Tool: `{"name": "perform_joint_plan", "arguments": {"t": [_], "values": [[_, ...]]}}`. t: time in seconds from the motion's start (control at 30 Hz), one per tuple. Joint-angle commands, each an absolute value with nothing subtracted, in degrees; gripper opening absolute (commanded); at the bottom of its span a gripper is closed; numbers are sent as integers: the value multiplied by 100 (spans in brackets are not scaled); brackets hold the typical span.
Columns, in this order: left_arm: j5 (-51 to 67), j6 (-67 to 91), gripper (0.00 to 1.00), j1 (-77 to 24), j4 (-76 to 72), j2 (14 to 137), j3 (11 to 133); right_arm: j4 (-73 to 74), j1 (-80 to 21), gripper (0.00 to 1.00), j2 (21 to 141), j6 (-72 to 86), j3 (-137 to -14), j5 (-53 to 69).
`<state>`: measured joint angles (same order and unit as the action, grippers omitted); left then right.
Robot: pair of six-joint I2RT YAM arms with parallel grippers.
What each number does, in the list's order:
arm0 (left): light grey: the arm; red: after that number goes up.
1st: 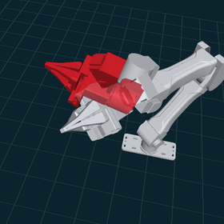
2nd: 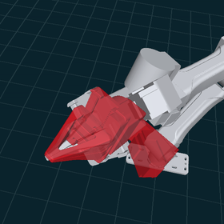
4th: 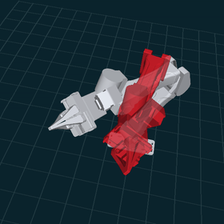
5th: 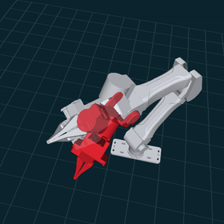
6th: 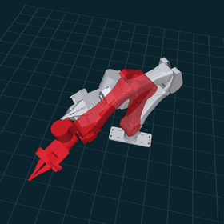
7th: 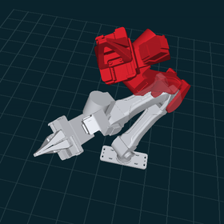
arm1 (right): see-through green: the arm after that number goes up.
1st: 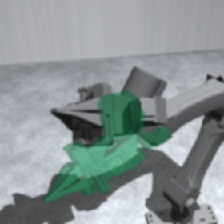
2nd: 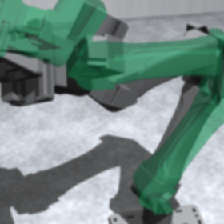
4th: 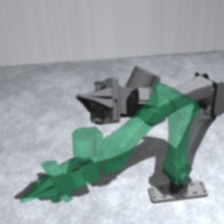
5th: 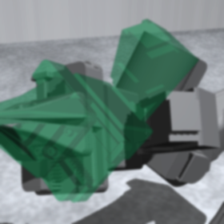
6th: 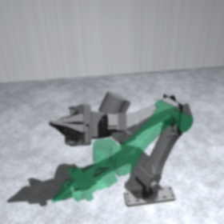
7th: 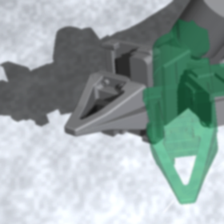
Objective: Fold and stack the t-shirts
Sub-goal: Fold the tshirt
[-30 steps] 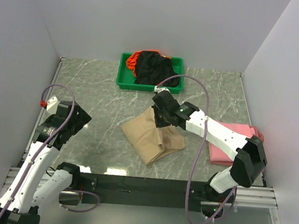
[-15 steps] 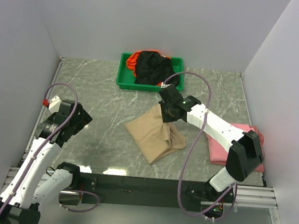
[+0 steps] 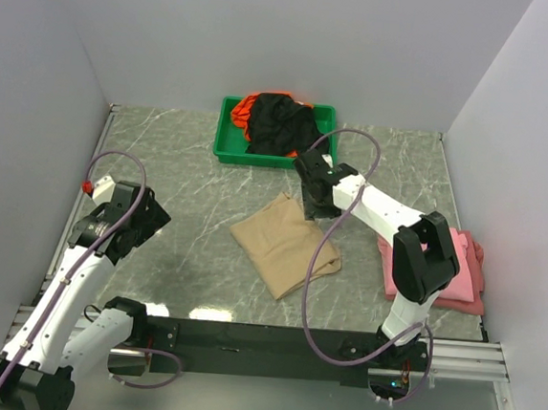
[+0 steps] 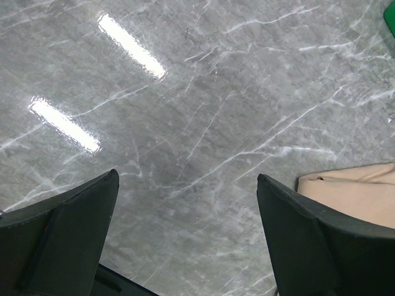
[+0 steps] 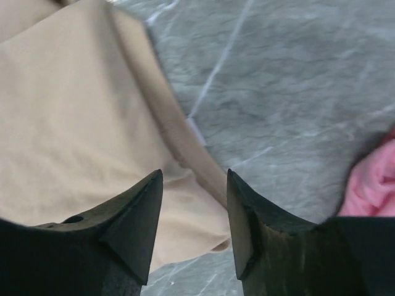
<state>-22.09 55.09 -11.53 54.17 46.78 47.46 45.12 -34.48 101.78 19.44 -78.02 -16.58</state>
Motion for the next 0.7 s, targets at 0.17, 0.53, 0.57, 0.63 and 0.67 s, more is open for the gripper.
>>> {"name": "perform_joint_plan", "arguments": {"t": [0.17, 0.53, 0.57, 0.63, 0.67], "values": [[-2224, 5423, 99, -1125, 5440, 4755, 4808, 4643, -3437, 59, 9590, 2391, -7946, -2103], [-2197, 5414, 99, -1125, 5449, 4790, 4808, 1915, -3559, 88, 9050, 3181, -6337, 1706], [-2189, 5414, 99, -1116, 5458, 4781, 4808, 1986, -3560, 88, 9192, 3216, -6441, 1653], [-2197, 5423, 99, -1116, 5458, 4773, 4808, 2257, -3568, 88, 9588, 3261, -6591, 1208], [-2189, 5423, 99, -1125, 5449, 4764, 4808, 2381, -3560, 88, 9728, 3252, -6679, 1091]]}}
